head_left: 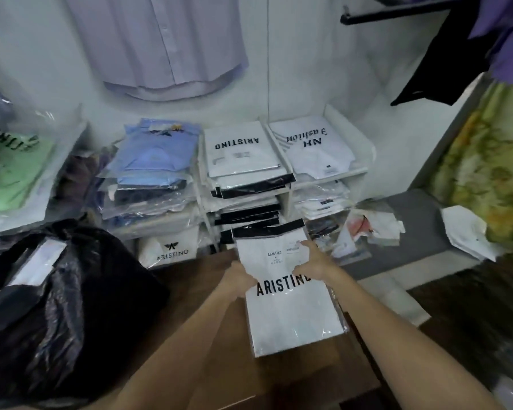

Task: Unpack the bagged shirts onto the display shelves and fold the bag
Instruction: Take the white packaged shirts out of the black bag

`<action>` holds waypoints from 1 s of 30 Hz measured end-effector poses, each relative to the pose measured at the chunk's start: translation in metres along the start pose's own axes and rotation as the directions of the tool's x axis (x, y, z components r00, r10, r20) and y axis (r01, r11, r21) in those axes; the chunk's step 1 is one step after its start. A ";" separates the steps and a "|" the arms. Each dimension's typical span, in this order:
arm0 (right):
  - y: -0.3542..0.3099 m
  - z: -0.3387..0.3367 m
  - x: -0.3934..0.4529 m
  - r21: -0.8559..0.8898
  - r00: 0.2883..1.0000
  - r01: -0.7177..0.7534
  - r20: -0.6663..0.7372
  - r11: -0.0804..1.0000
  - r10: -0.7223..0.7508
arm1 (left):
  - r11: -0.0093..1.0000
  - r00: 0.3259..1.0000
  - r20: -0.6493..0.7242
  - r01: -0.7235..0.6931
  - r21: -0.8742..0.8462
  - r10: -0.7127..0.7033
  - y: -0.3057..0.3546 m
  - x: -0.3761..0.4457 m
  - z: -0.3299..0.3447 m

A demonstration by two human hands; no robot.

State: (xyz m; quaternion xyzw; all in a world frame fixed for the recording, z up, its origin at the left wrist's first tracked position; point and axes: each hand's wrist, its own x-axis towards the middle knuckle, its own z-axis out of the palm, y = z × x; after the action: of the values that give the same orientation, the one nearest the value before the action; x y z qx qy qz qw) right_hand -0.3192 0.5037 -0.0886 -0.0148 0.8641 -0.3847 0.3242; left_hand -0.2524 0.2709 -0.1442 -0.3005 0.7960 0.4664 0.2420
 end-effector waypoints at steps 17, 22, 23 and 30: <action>-0.096 0.044 0.010 -0.333 0.956 0.286 0.170 0.899 -0.241 | 0.925 0.933 -0.330 -0.005 0.380 0.141 0.025 -0.109 -0.065; -0.214 0.105 -0.019 -0.115 0.793 0.597 0.233 0.794 -0.562 | 0.933 0.852 -0.467 -0.069 0.352 0.239 0.008 -0.140 -0.149; -0.234 0.117 -0.025 -0.098 0.764 0.631 0.254 0.770 -0.593 | 0.937 0.829 -0.499 -0.084 0.338 0.254 0.004 -0.149 -0.164; -0.359 0.185 -0.068 0.015 0.551 0.810 0.324 0.587 -0.769 | 0.943 0.609 -0.725 -0.140 0.303 0.323 -0.035 -0.211 -0.281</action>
State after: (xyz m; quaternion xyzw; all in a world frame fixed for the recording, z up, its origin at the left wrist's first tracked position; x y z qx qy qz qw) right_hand -0.2403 0.1486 0.0999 -0.4810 0.7298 -0.4224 0.2401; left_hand -0.1087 0.0617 0.1012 -0.3350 0.9006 0.2334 -0.1492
